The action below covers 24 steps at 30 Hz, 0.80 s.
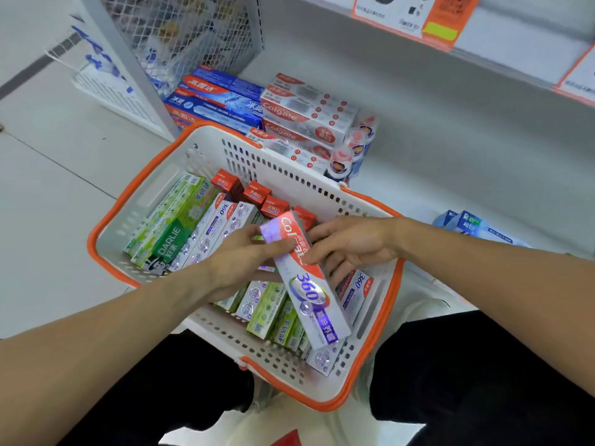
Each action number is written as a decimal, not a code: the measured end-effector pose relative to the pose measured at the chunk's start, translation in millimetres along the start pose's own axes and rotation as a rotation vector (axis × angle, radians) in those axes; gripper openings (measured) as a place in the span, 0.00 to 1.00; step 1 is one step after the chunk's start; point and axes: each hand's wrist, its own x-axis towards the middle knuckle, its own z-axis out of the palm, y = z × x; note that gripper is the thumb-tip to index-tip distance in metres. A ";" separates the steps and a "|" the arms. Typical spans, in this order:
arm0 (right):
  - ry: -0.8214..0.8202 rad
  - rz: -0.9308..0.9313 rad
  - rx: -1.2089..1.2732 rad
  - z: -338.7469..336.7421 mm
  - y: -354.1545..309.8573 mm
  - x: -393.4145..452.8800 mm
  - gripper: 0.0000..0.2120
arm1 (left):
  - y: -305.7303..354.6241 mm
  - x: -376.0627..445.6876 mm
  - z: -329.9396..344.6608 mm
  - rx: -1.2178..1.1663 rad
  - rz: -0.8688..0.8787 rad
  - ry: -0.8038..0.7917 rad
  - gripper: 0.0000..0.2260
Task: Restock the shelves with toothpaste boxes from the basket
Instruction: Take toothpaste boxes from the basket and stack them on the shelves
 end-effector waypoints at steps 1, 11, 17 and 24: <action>0.001 0.015 -0.030 -0.1 3.6 3.5 0.18 | -4.1 0.7 -1.9 0.029 0.001 0.020 0.21; 0.097 0.180 -1.125 -8.1 46.9 20.5 0.34 | -22.8 11.9 -26.8 0.224 -0.080 0.134 0.20; 0.022 0.258 -1.200 -10.0 52.7 18.0 0.37 | -22.6 12.0 -23.8 0.266 -0.094 0.076 0.25; 0.148 0.204 -0.854 -26.0 48.3 10.9 0.34 | -23.4 12.7 -23.4 0.279 -0.111 0.062 0.26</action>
